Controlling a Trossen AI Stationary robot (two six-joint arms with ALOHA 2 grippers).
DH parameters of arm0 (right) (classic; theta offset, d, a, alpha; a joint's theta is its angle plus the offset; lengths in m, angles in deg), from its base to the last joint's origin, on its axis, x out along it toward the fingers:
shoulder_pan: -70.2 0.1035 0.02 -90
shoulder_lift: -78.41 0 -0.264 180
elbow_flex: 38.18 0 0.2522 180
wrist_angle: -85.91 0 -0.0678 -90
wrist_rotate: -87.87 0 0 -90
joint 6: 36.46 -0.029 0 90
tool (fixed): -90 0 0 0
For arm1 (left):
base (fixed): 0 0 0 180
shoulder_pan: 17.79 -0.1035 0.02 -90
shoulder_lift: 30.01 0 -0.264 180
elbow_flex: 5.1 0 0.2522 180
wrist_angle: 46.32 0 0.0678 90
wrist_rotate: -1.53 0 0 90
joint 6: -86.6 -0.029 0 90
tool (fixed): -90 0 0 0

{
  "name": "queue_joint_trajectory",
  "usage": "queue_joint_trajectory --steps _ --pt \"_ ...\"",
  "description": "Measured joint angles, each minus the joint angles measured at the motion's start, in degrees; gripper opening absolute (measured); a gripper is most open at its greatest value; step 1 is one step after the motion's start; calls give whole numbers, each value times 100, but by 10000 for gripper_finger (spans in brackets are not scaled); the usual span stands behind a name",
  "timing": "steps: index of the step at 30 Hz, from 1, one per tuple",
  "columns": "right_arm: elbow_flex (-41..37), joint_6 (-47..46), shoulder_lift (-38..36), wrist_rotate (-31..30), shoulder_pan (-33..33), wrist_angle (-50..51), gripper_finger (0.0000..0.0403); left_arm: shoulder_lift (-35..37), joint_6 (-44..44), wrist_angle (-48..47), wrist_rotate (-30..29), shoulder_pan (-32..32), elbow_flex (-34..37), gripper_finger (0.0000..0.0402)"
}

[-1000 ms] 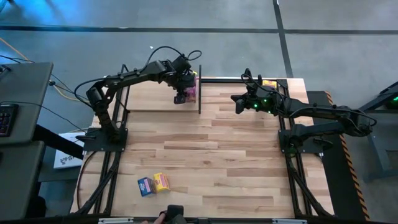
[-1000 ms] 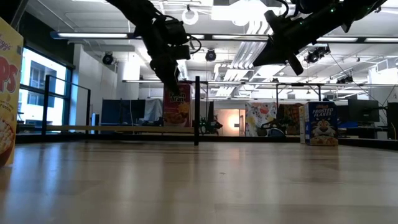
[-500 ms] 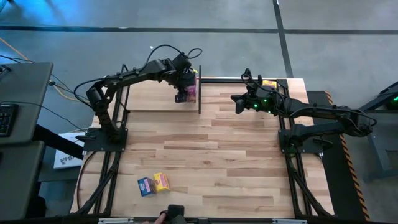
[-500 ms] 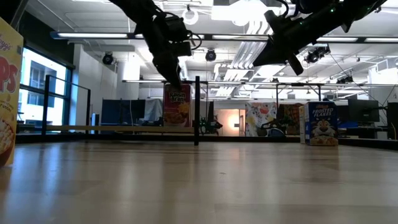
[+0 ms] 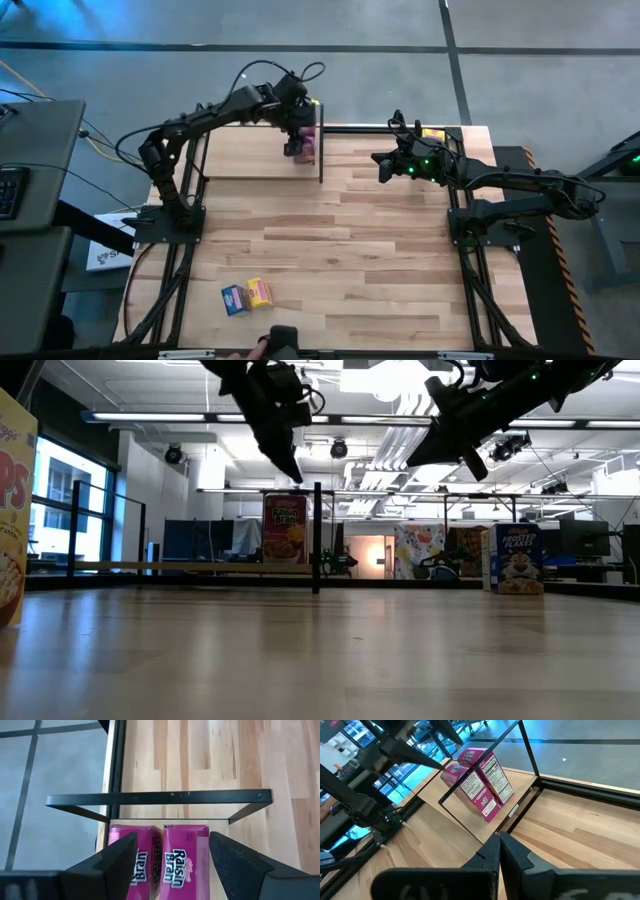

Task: Stack cereal on shelf
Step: Align the purple cereal box on the shelf, then put the bottom blue cereal box on the shelf

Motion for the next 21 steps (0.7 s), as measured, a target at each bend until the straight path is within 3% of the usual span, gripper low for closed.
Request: queue_joint_trajectory --steps 5,12,16,21 --pt "0 26 0 3 0 -163 1 2 195 -558 -142 0 -705 239" --pt "0 474 -2 54 -14 -870 18 493 1724 -704 321 -55 -1535 239" --pt "0 540 -4 412 -134 -1110 87 1319 2652 -214 827 -154 -1246 239" --pt "0 488 -4 683 -267 -1287 204 2644 3369 594 708 -98 -214 239"
